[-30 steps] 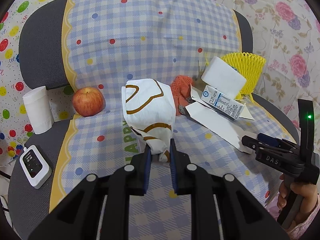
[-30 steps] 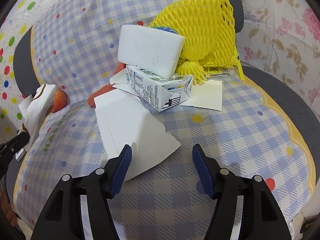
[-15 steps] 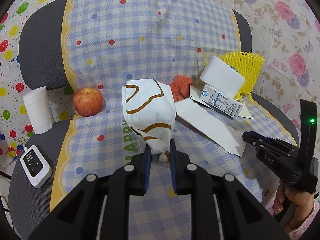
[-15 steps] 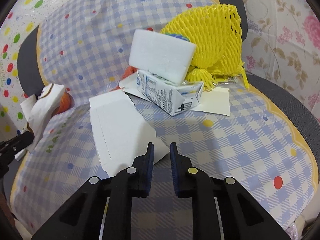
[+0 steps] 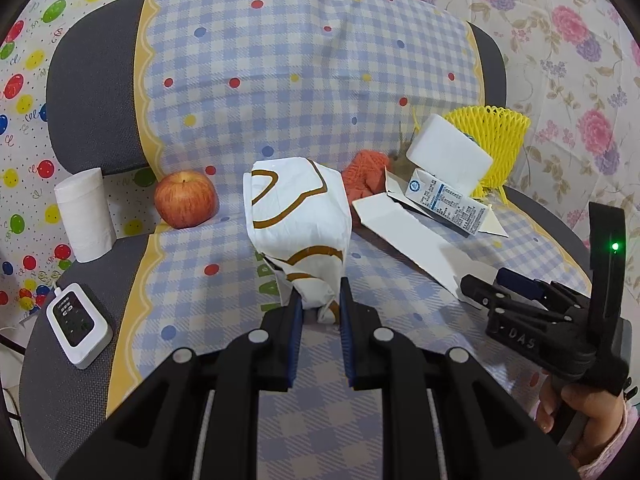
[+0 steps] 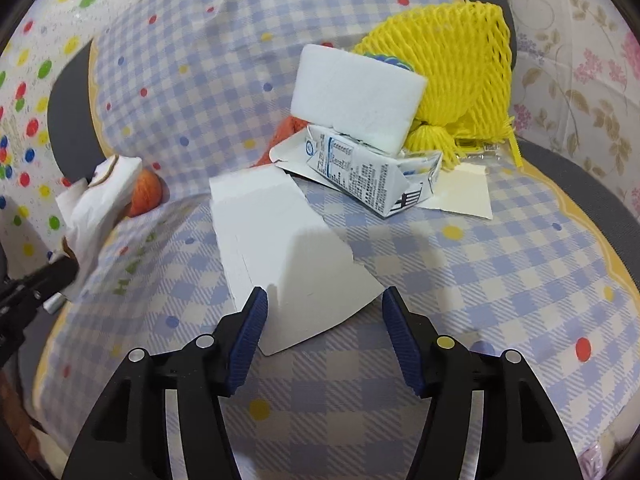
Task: Collect trash
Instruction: 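Grasp the white paper sheet with the right gripper while the left gripper holds the napkin, then carry the napkin and paper sheet to the pink bin and release both grippers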
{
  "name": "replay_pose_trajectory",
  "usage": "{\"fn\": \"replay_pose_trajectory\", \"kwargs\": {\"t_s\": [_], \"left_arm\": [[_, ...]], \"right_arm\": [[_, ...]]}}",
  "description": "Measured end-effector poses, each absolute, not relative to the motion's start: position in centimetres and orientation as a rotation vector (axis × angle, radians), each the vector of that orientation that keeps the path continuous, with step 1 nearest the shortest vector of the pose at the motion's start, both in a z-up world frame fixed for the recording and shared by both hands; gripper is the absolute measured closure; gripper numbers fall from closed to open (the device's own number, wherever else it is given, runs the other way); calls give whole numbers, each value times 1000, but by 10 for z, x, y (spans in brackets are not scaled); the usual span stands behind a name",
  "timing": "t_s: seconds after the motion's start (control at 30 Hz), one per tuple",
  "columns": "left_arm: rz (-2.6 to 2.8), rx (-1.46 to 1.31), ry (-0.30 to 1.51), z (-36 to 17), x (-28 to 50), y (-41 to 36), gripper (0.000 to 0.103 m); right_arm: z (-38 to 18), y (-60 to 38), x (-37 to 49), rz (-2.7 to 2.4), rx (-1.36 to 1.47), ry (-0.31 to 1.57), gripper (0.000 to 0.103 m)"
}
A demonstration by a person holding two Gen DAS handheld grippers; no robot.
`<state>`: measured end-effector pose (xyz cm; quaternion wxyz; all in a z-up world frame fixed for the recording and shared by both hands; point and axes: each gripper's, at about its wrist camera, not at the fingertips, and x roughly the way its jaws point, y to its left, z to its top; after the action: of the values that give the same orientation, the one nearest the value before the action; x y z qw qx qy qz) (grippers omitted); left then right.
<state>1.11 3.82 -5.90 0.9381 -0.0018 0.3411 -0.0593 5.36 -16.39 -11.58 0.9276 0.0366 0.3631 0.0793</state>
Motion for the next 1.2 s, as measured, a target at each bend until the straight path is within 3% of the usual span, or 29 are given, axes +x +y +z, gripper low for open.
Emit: {"fn": "replay_pose_trajectory", "kwargs": {"t_s": [0.13,0.2,0.3,0.47,0.8,1.2], "left_arm": [[-116,-14,701,-61,13,42,88],[-116,-15,707,-63,13,43,88],[-116,-10,708,-61,11,44,88],[-123,-9,687,-53,6,43,88],[-226,10,619,-18,-27,17,88],[-430,90,580,-3,-73,-53,88]], "right_arm": [[-116,-162,53,166,84,732,48],[-115,-161,51,183,96,721,67],[-108,-164,48,190,116,686,85],[-81,-175,44,210,141,637,101],[-12,-200,-5,196,112,520,103],[29,-246,-91,69,63,447,103]]}}
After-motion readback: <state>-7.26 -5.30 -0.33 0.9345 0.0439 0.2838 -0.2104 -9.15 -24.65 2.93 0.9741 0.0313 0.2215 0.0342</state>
